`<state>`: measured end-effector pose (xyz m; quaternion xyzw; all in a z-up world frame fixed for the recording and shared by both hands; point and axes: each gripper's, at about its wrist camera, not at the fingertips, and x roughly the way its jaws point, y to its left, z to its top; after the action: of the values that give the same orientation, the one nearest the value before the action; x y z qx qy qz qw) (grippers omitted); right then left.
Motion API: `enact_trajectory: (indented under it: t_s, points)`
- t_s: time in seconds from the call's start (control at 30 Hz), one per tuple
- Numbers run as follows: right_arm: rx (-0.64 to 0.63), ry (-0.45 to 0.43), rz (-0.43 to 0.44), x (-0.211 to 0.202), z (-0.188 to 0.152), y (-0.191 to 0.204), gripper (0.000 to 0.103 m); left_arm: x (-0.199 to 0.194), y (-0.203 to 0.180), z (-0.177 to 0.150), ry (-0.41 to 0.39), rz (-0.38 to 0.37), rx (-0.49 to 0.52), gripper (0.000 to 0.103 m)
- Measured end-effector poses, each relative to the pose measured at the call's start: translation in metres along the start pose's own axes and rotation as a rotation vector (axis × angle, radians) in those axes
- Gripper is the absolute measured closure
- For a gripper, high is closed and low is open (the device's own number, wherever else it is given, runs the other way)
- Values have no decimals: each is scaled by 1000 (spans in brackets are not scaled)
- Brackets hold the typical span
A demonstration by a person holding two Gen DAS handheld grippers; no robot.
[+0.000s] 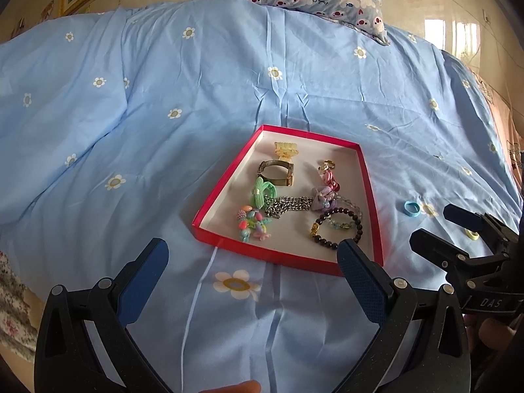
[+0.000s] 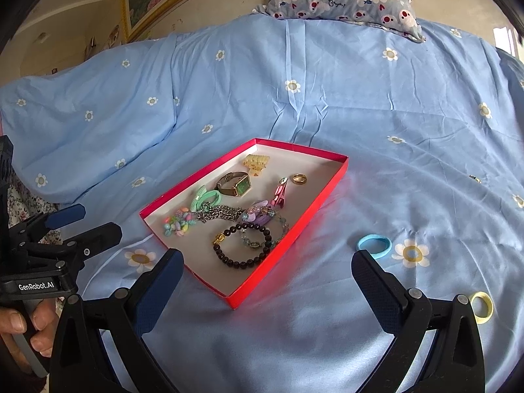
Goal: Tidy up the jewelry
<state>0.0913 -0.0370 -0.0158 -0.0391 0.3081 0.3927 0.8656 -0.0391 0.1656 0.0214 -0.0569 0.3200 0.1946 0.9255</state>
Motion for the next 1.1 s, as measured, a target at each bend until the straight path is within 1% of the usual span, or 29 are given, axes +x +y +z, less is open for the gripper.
enact_trajectory:
  t_s: [1.1]
  points:
    - [-10,4,2,-1,0,5,0,3,-2,-3,4,-3,4,0]
